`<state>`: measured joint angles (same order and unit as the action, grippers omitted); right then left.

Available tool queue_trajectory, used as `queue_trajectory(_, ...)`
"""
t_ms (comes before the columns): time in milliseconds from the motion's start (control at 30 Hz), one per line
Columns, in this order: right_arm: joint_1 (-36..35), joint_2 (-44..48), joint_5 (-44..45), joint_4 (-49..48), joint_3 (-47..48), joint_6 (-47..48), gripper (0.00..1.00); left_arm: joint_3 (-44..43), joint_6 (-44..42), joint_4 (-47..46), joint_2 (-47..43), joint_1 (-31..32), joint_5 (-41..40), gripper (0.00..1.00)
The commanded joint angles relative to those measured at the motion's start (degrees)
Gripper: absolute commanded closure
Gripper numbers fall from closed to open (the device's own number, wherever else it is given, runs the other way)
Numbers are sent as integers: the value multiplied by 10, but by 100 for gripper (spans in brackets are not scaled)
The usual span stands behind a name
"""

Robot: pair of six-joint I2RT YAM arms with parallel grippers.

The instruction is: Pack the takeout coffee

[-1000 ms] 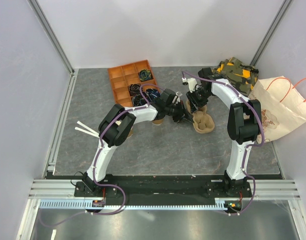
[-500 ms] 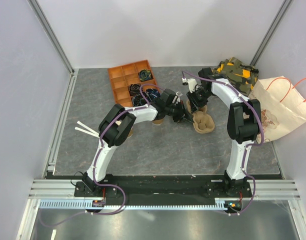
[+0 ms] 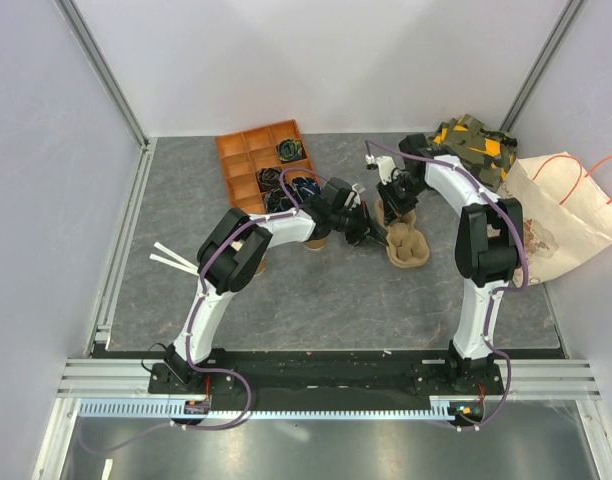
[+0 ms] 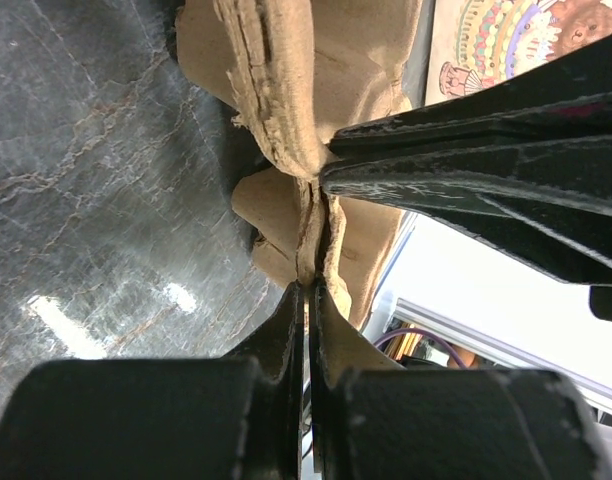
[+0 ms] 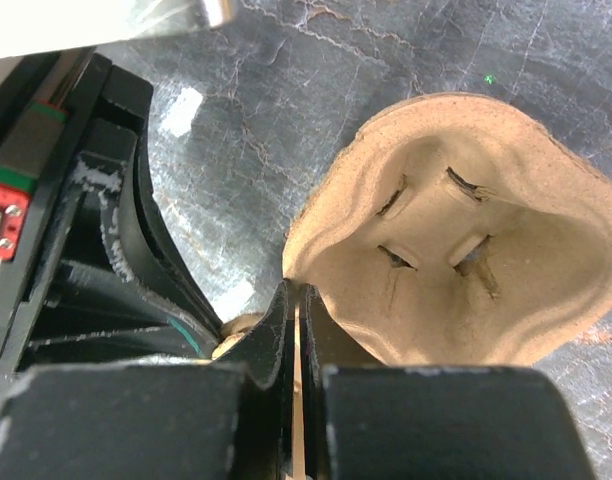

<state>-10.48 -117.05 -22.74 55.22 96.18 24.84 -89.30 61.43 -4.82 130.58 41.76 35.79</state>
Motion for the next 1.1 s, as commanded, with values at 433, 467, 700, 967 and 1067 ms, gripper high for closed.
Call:
queue_trajectory(433,65,46,-95,108,55,46,100,-4,-26,17,10,3,-9,98)
queue_trajectory(467,68,45,-101,110,59,48,100,-4,-26,19,9,3,-10,98)
queue_trajectory(700,77,39,-93,107,60,57,100,-19,-28,1,6,5,7,98)
queue_trajectory(967,78,51,-80,73,28,56,100,-39,-37,11,-17,1,7,61)
queue_trajectory(1067,79,61,-81,61,12,53,100,-39,-51,28,-27,-10,1,61)
